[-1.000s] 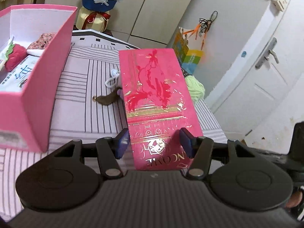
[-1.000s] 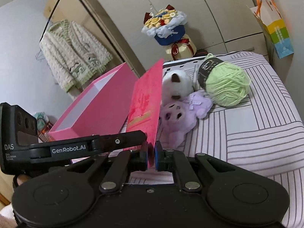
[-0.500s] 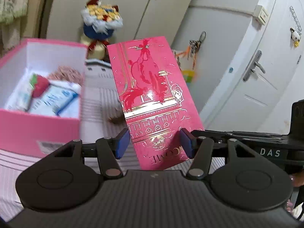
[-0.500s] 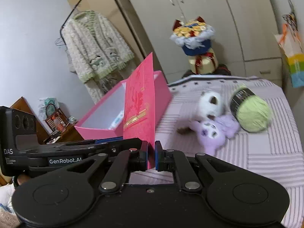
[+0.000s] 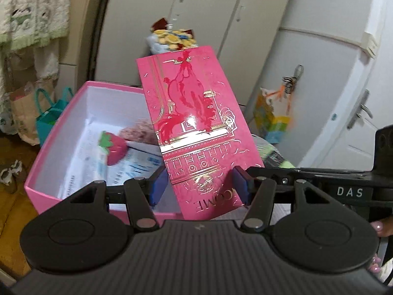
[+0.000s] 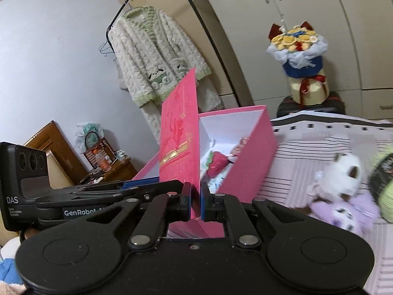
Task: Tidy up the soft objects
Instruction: 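Carry the red envelope into the pink box and open the left tool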
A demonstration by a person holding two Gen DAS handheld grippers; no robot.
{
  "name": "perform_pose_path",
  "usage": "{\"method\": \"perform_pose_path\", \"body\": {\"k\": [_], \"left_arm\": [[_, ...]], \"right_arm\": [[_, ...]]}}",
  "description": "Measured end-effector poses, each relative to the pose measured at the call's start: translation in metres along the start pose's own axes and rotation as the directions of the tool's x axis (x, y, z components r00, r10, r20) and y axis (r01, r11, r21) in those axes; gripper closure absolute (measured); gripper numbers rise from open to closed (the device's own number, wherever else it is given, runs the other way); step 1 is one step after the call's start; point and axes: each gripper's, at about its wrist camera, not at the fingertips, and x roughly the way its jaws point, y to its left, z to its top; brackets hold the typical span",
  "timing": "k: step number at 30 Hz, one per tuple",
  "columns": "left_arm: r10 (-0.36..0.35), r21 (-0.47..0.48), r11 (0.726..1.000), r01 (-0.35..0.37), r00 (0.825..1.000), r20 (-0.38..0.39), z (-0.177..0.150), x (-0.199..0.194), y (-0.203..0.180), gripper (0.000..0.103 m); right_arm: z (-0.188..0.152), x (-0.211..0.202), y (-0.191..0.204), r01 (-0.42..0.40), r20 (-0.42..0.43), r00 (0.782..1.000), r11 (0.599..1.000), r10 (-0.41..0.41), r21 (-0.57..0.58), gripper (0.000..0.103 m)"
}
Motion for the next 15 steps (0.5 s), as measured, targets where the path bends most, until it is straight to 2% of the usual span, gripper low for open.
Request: {"method": "perform_pose_path", "body": {"k": [6, 15], "left_arm": [[0.024, -0.068, 0.997, -0.026, 0.999, -0.032, 0.013, 0.023, 0.041, 0.046], [0.089, -0.077, 0.992, -0.097, 0.991, -0.103, 0.036, 0.059, 0.08, 0.046]], "right_arm": [[0.008, 0.048, -0.001, -0.015, -0.049, 0.999, 1.0, 0.016, 0.009, 0.093], [0.027, 0.109, -0.008, 0.001, -0.121, 0.993, 1.0, 0.002, 0.023, 0.092]]}}
